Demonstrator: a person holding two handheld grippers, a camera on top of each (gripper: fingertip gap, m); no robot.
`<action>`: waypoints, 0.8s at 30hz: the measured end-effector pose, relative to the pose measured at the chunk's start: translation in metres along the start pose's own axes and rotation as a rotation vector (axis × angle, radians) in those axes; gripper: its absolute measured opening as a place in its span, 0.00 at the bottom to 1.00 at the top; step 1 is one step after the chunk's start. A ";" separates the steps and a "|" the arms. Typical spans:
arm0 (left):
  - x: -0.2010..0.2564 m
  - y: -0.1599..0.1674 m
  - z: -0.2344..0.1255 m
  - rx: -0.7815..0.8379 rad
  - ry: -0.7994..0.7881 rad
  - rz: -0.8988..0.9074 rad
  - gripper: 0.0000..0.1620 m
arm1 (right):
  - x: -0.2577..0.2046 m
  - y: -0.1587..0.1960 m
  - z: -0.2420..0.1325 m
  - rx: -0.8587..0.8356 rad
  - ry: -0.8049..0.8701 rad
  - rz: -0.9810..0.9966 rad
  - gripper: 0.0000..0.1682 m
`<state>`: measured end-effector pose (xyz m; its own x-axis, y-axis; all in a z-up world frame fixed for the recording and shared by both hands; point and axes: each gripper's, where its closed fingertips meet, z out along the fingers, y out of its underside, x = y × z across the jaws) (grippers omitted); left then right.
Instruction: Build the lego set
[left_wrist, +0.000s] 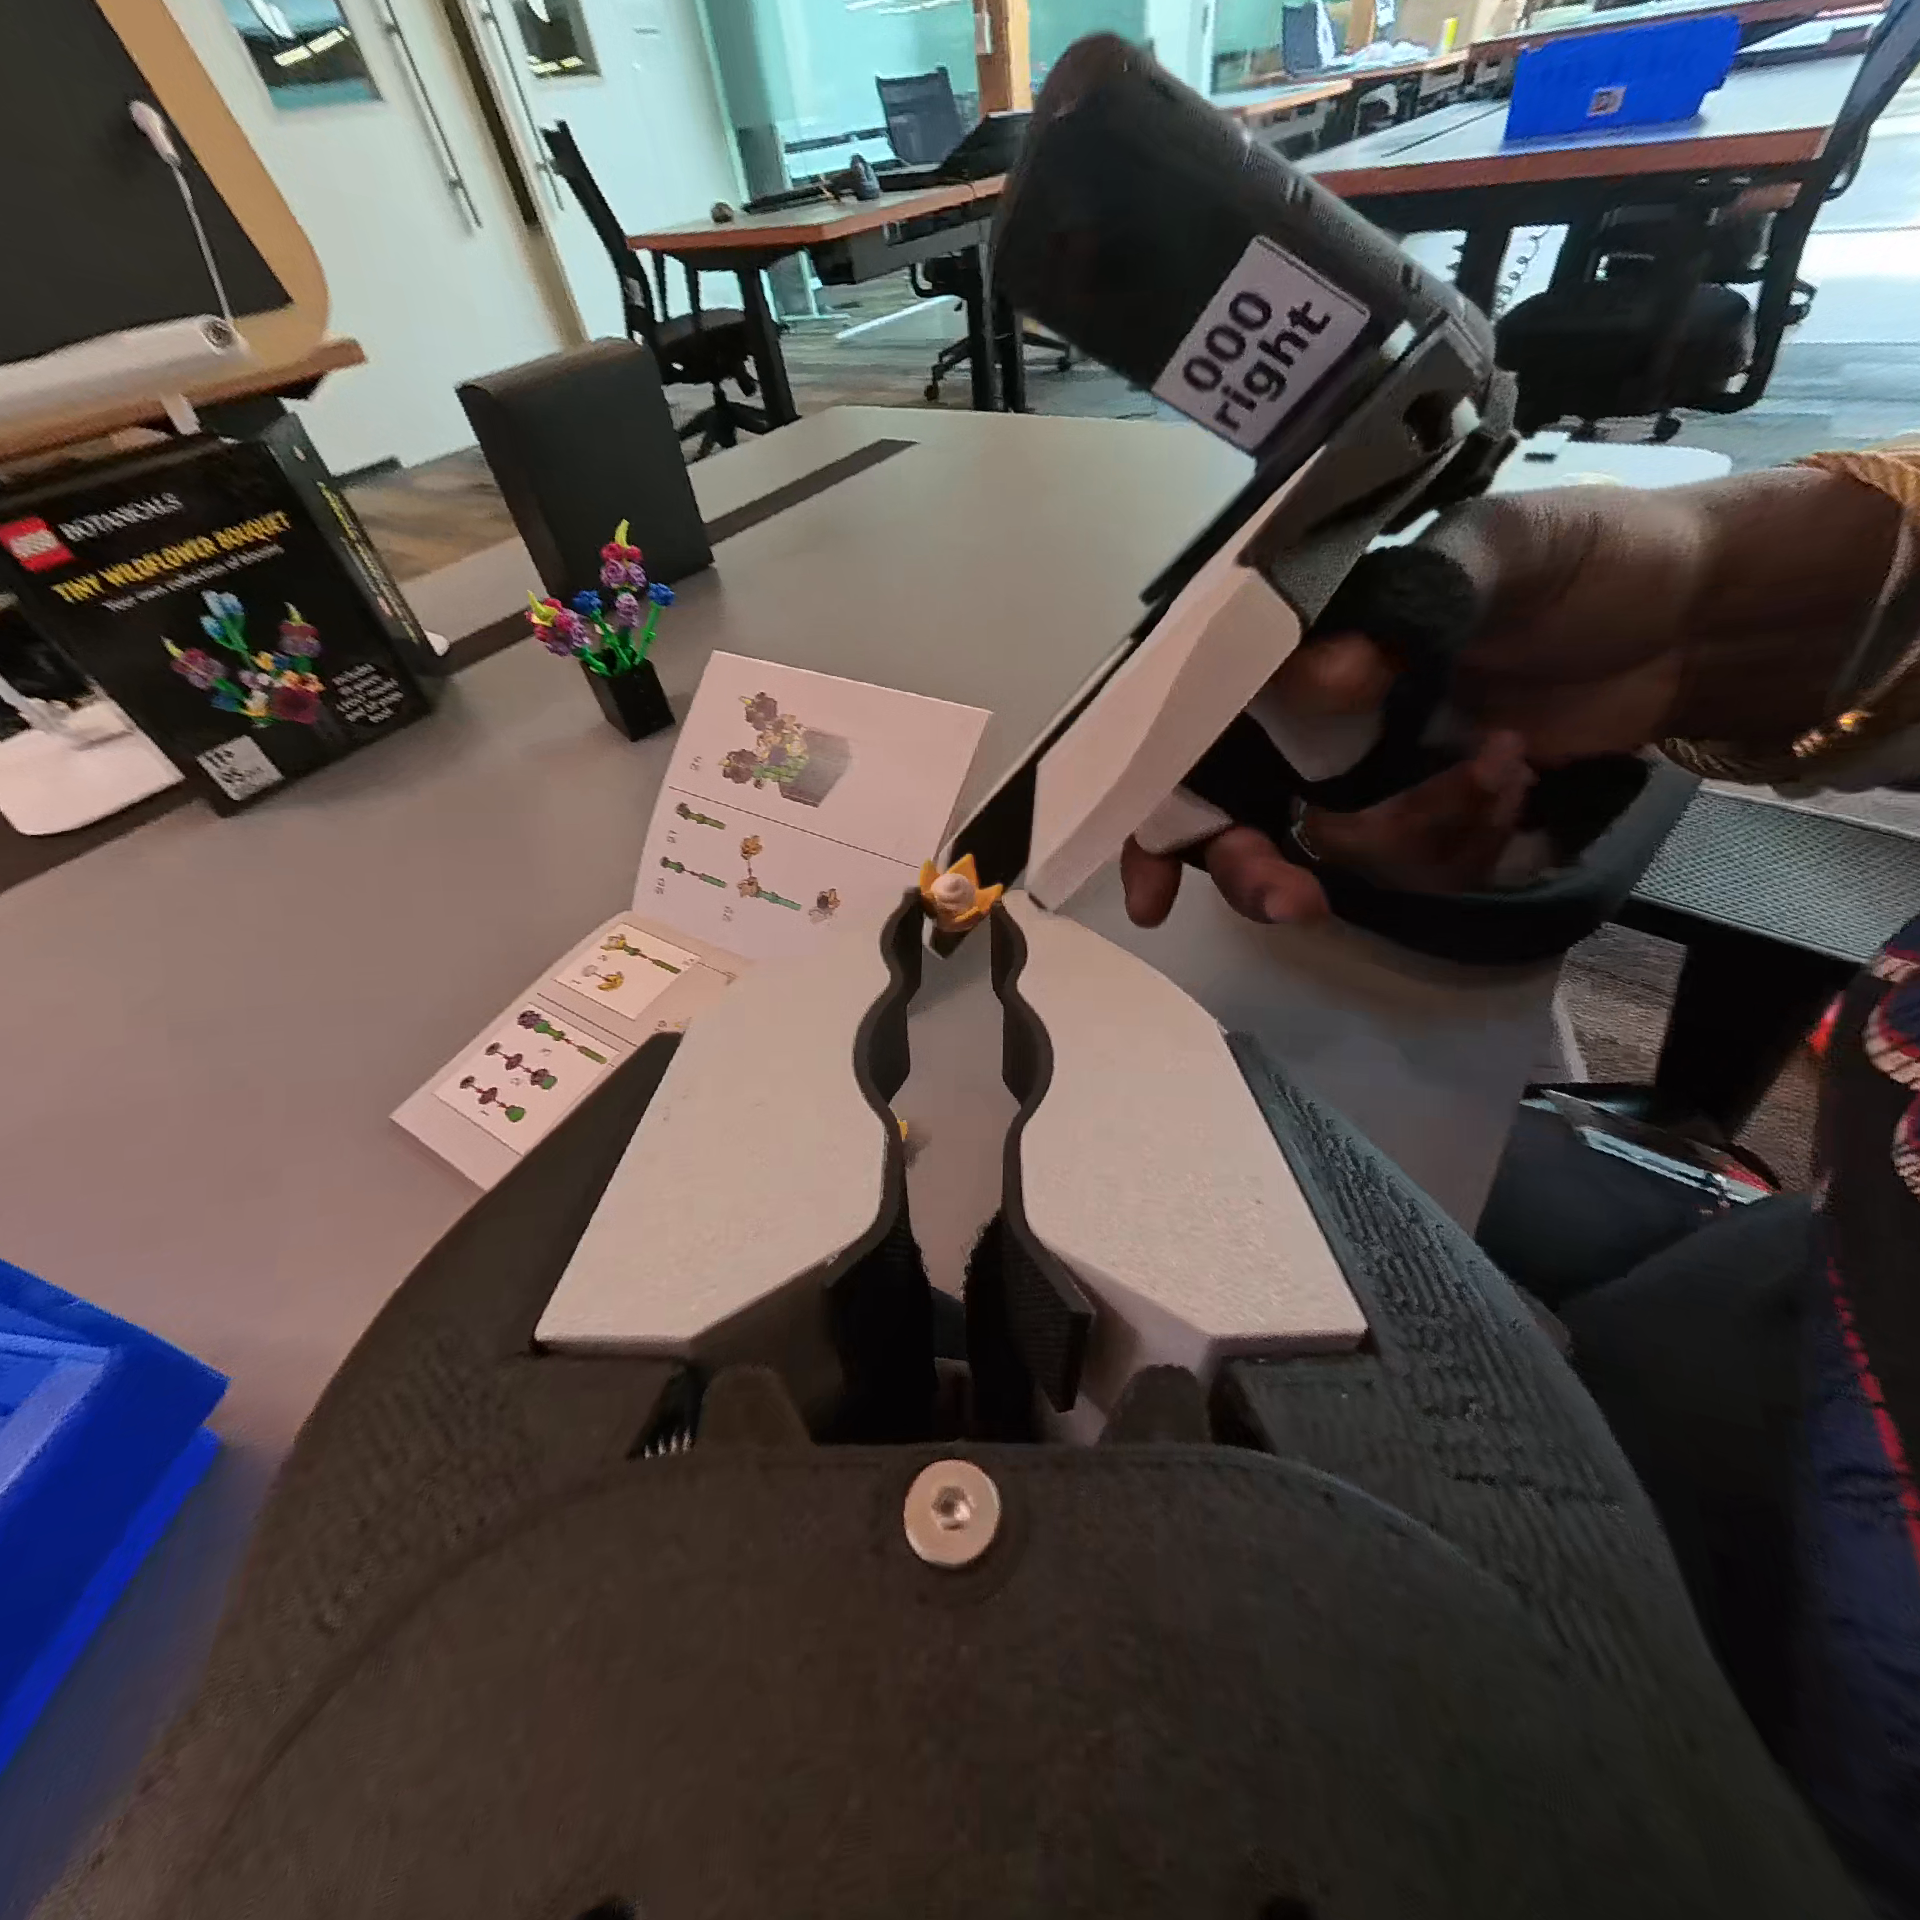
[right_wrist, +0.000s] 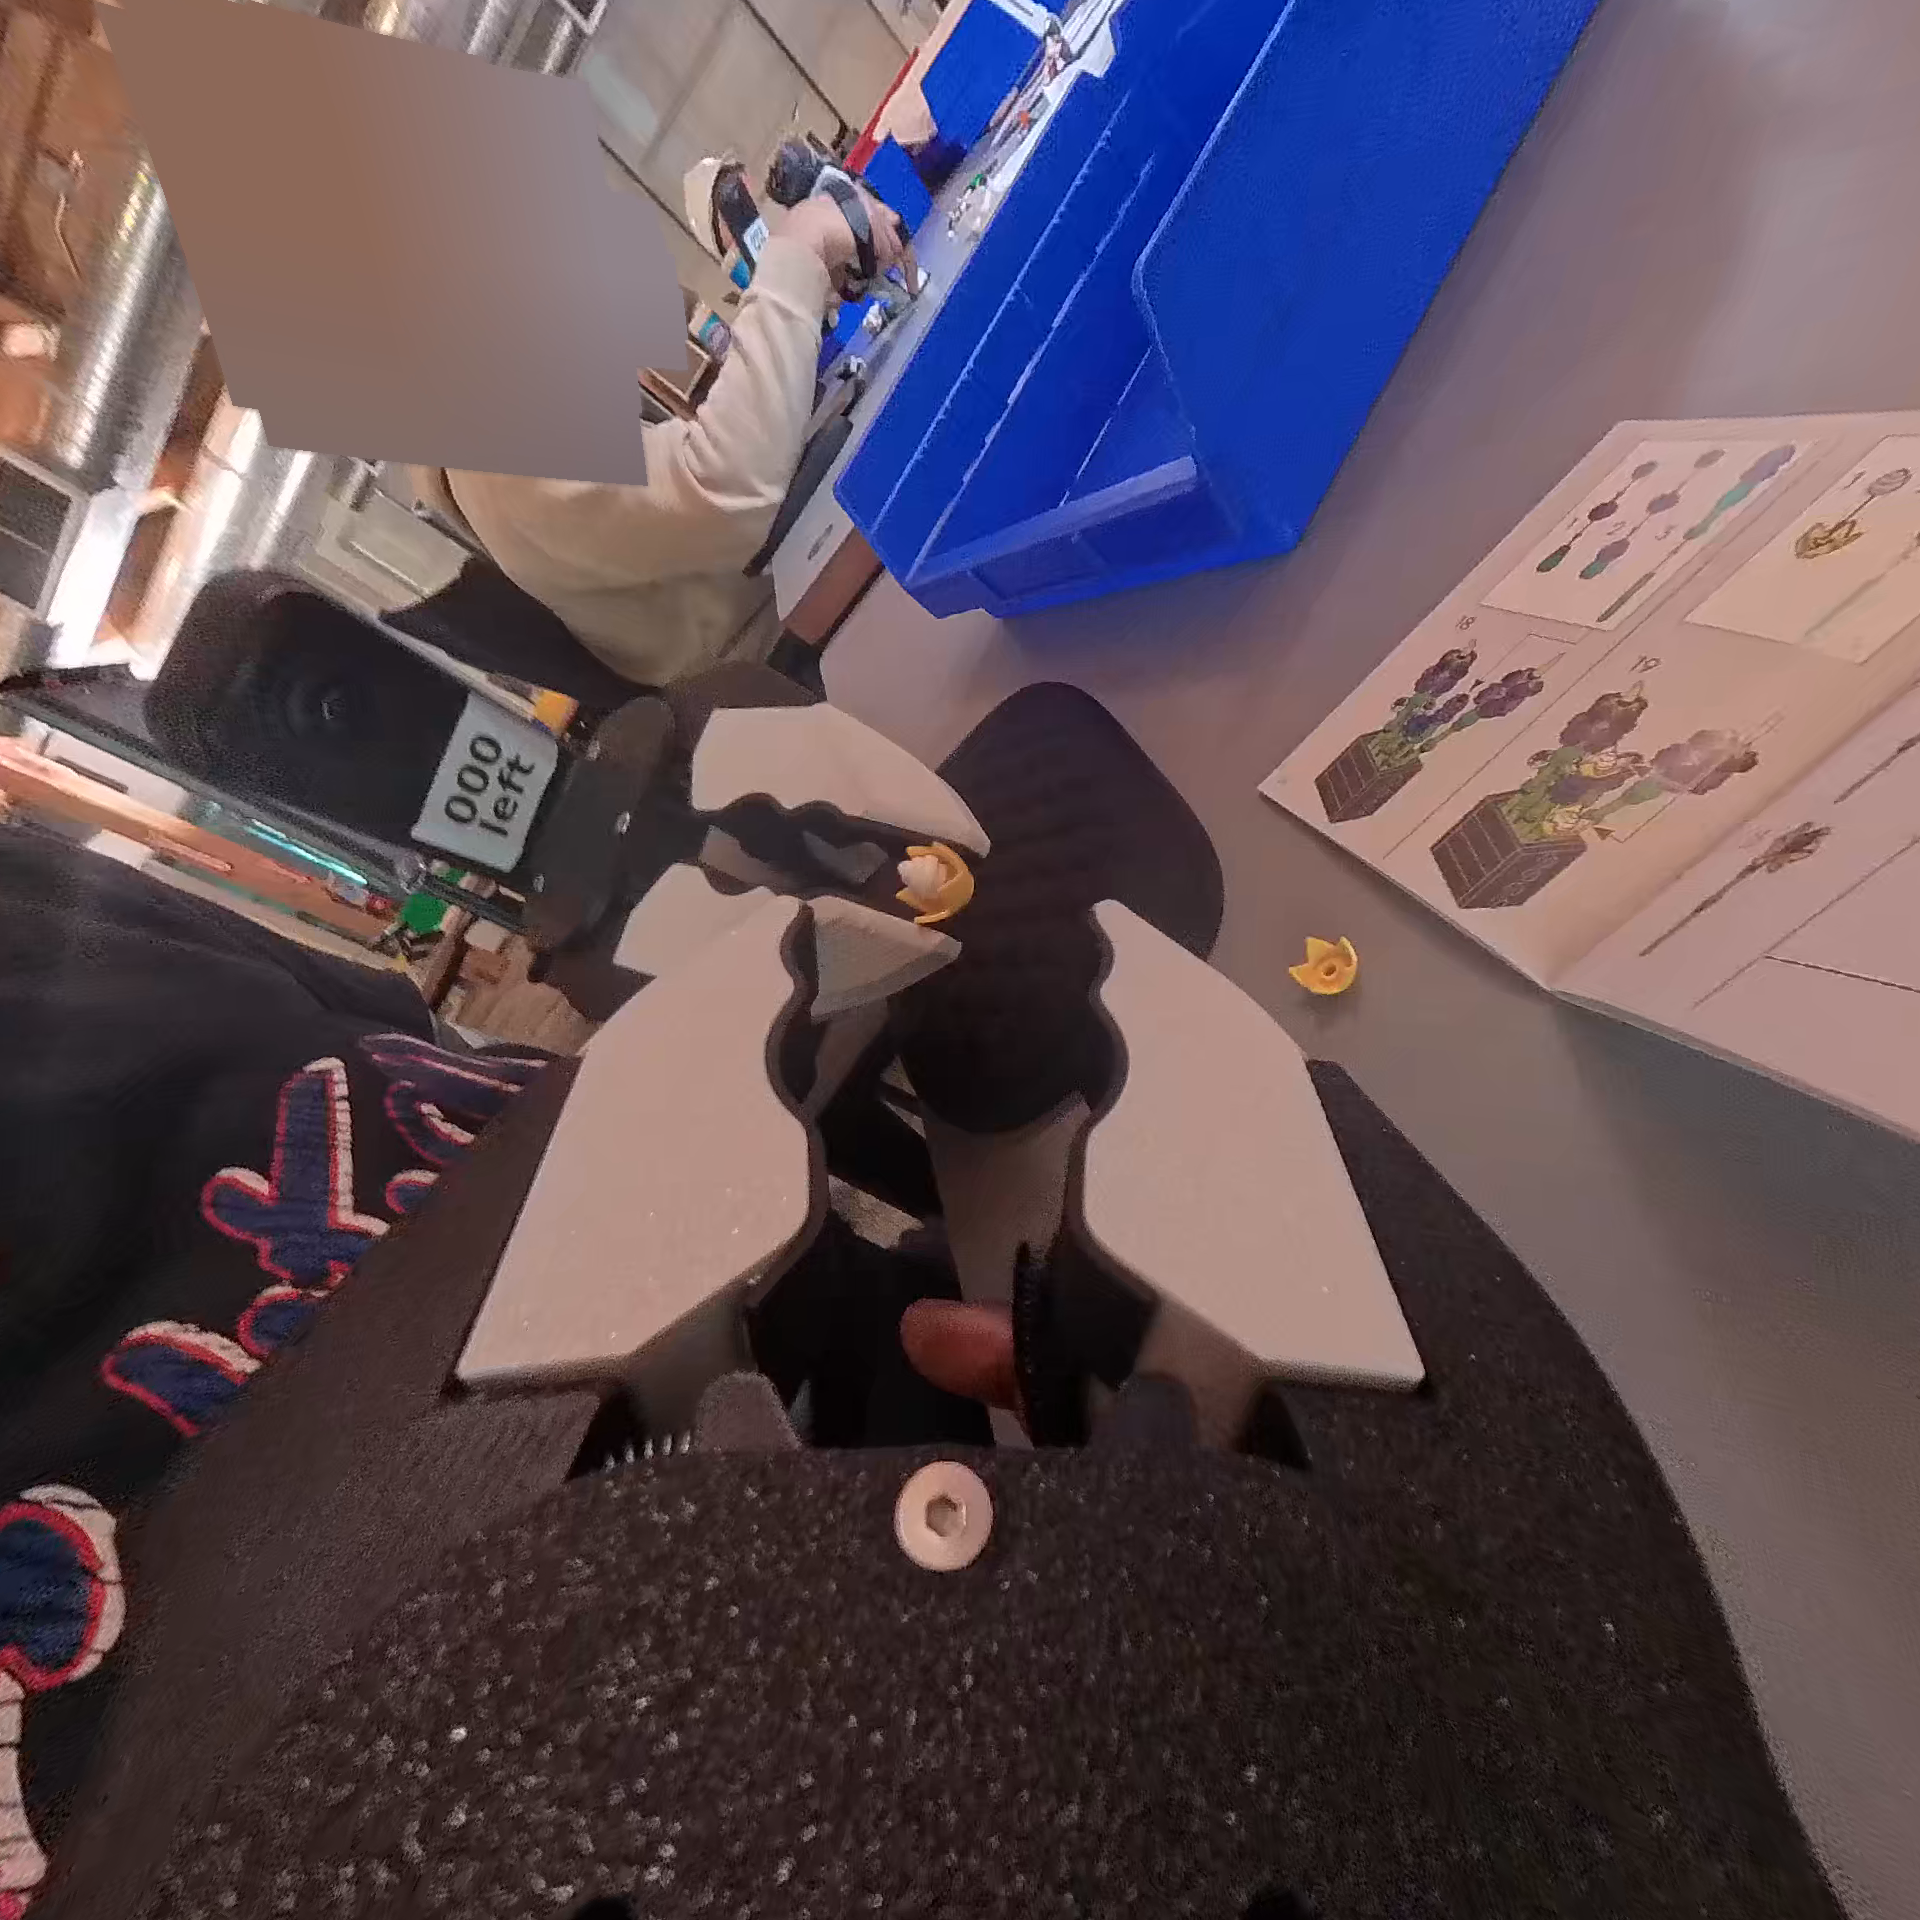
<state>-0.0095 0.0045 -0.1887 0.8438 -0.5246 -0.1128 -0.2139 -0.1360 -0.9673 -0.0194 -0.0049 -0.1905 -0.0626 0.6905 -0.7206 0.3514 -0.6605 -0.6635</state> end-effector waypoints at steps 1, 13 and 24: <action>-0.001 -0.001 0.000 0.007 -0.013 0.006 0.08 | -0.001 -0.002 0.001 0.017 -0.009 0.017 0.27; -0.003 -0.004 0.000 0.037 -0.044 0.036 0.08 | -0.001 -0.014 0.000 0.126 -0.069 0.077 0.09; -0.008 -0.008 -0.005 0.071 -0.082 0.070 0.08 | -0.008 -0.013 0.001 0.123 -0.116 0.042 0.06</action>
<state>-0.0164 0.0056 -0.1785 0.8662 -0.4599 -0.1955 -0.2403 -0.0402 -0.9699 -0.0242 -0.0021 -0.1758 -0.1606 0.6277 -0.7617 0.2399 -0.7237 -0.6470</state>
